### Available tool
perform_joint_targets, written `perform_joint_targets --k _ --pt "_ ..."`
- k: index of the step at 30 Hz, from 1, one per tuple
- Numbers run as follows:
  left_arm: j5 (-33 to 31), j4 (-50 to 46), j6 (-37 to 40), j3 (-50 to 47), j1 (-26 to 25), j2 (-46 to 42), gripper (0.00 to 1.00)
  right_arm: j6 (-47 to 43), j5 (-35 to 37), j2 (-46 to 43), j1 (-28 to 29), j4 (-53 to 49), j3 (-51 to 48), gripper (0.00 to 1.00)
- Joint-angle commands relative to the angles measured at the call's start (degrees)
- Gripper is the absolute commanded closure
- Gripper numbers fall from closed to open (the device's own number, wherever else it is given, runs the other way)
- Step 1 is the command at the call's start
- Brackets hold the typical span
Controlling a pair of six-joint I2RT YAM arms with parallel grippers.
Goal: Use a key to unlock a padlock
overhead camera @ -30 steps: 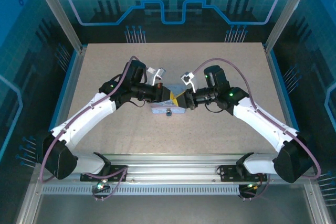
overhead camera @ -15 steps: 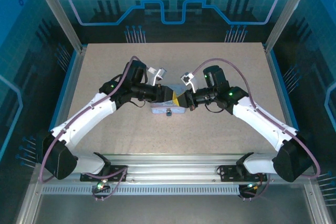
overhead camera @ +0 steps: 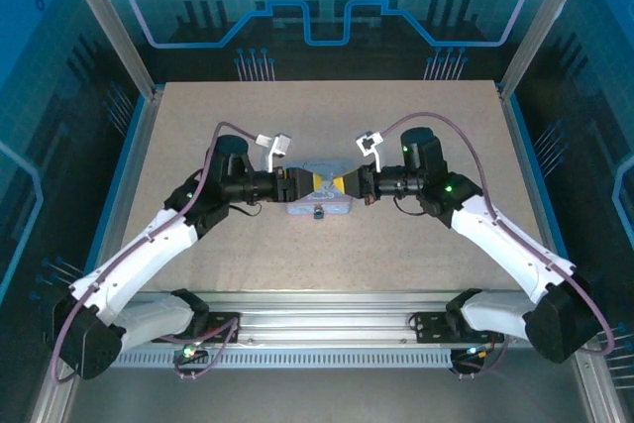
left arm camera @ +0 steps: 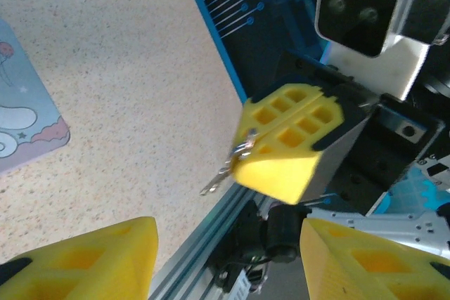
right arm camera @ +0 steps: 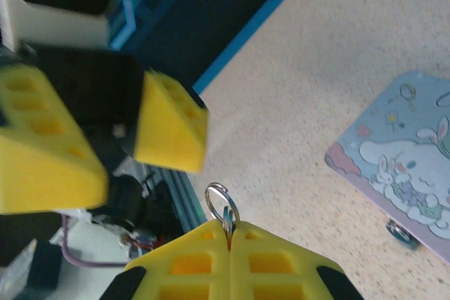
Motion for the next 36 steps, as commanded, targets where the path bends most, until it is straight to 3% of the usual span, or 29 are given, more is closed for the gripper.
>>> perform_joint_targets --k 1,6,10,13,21,28,36 --pt "1.6 12.0 -5.9 -4.2 0.2 -1.4 0.43 6.7 -1.5 -2.4 -0.5 8.2 -1.6 1.00" --pt "3.5 20.6 -9.9 -7.8 0.1 -1.5 0.47 10.9 -2.8 -3.3 -0.4 13.2 -3.0 1.00" --pt "4.2 24.1 -11.0 -8.4 0.1 -1.6 0.43 11.1 -2.9 -3.1 -0.1 13.3 -3.2 1.00" --pt "4.6 25.6 -11.4 -8.4 0.1 -1.4 0.42 11.2 -3.3 -2.9 0.5 14.0 -3.4 1.00" --pt "5.8 27.7 -12.4 -8.2 -0.6 -0.1 0.52 12.9 -4.3 -2.9 0.9 17.0 -4.0 1.00" --pt "6.0 28.3 -12.5 -7.8 -1.1 0.8 0.50 13.4 -5.3 -2.4 1.4 18.2 -4.0 1.00" --pt "6.4 29.2 -12.6 -7.4 -1.4 1.1 0.64 13.4 -5.8 -2.1 1.6 18.3 -5.5 1.00"
